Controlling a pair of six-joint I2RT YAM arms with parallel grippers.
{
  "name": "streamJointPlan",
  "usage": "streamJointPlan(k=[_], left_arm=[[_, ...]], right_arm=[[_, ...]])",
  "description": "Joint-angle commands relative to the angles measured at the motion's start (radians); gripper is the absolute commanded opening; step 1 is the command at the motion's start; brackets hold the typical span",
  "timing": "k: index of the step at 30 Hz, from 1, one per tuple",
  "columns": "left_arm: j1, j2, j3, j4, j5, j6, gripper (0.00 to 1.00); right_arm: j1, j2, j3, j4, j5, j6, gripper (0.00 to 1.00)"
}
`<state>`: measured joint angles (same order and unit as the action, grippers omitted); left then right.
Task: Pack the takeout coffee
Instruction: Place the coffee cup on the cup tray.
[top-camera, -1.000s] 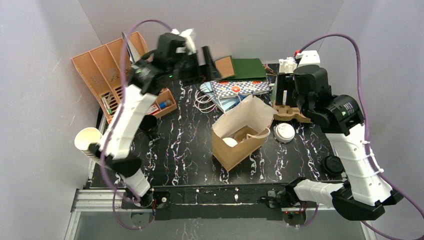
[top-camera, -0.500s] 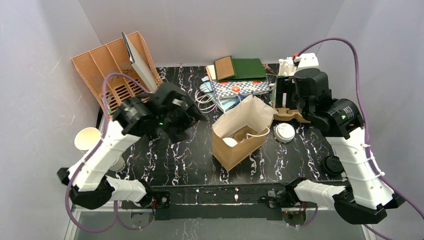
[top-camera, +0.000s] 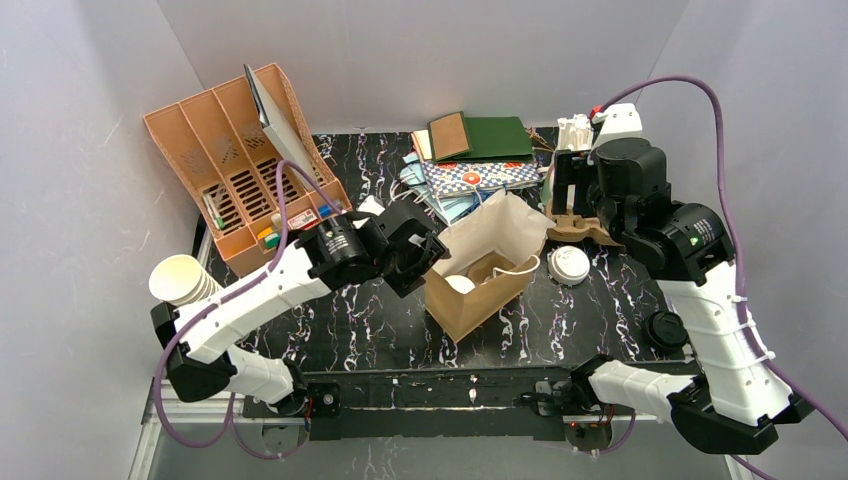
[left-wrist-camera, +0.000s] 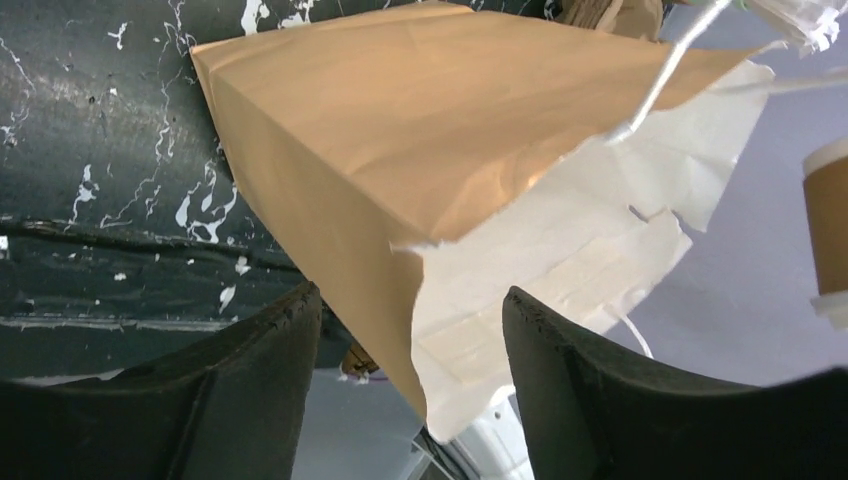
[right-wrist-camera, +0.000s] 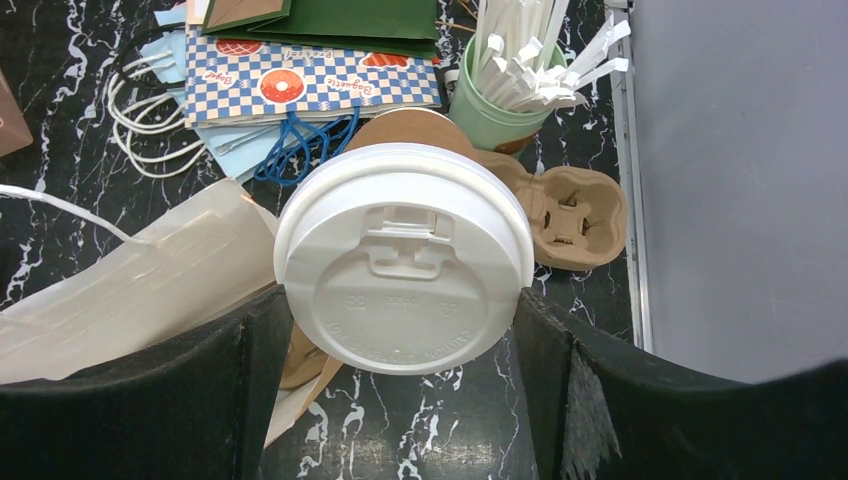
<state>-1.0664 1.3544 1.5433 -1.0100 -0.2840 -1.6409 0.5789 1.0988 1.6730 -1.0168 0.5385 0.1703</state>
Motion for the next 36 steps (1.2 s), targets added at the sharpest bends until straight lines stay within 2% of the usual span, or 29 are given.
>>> streamJointPlan(k=[1, 4, 6, 8, 9, 12, 15, 18, 21, 22, 26, 31, 34, 36], left_arm=[[-0.006, 0.025, -0.065, 0.102, -0.094, -0.017, 0.62], [-0.004, 0.056, -0.031, 0.086, -0.122, 0.039, 0.44], [0.041, 0.062, 0.005, 0.018, -0.108, 0.100, 0.21], [0.167, 0.047, -0.001, 0.030, 0.026, 0.295, 0.03], [0.231, 0.045, 0.000, 0.049, 0.104, 0.384, 0.00], [0.377, 0.090, 0.072, 0.064, 0.291, 0.673, 0.00], [0.458, 0.227, 0.254, -0.021, 0.466, 0.971, 0.00], [0.482, 0.420, 0.505, -0.179, 0.628, 1.212, 0.00], [0.482, 0.602, 0.718, -0.368, 0.737, 1.361, 0.00], [0.482, 0.642, 0.750, -0.391, 0.765, 1.387, 0.00], [0.482, 0.695, 0.802, -0.335, 0.711, 1.389, 0.00], [0.483, 0.701, 0.881, -0.298, 0.592, 1.388, 0.15], [0.483, 0.653, 0.845, -0.215, 0.561, 1.367, 0.14], [0.484, 0.617, 0.790, -0.146, 0.570, 1.351, 0.08]], right_arm=[[0.005, -0.002, 0.054, 0.041, -0.009, -0.014, 0.50], [0.005, -0.002, 0.060, 0.035, -0.008, -0.014, 0.50], [0.005, -0.004, 0.060, 0.034, -0.019, -0.018, 0.50], [0.005, -0.008, 0.059, 0.038, -0.055, -0.027, 0.49], [0.004, -0.010, 0.058, 0.043, -0.079, -0.035, 0.49], [0.005, -0.014, 0.068, 0.053, -0.184, -0.067, 0.49], [0.005, -0.003, 0.106, 0.039, -0.275, -0.077, 0.49], [0.004, 0.010, 0.148, 0.018, -0.360, -0.069, 0.48], [0.004, 0.031, 0.184, -0.009, -0.427, -0.062, 0.47], [0.004, 0.036, 0.194, -0.015, -0.453, -0.060, 0.47], [0.004, 0.058, 0.209, -0.028, -0.502, -0.064, 0.47], [0.005, 0.095, 0.208, -0.054, -0.494, -0.074, 0.46], [0.004, 0.108, 0.184, -0.073, -0.510, -0.074, 0.45], [0.004, 0.116, 0.164, -0.090, -0.516, -0.073, 0.45]])
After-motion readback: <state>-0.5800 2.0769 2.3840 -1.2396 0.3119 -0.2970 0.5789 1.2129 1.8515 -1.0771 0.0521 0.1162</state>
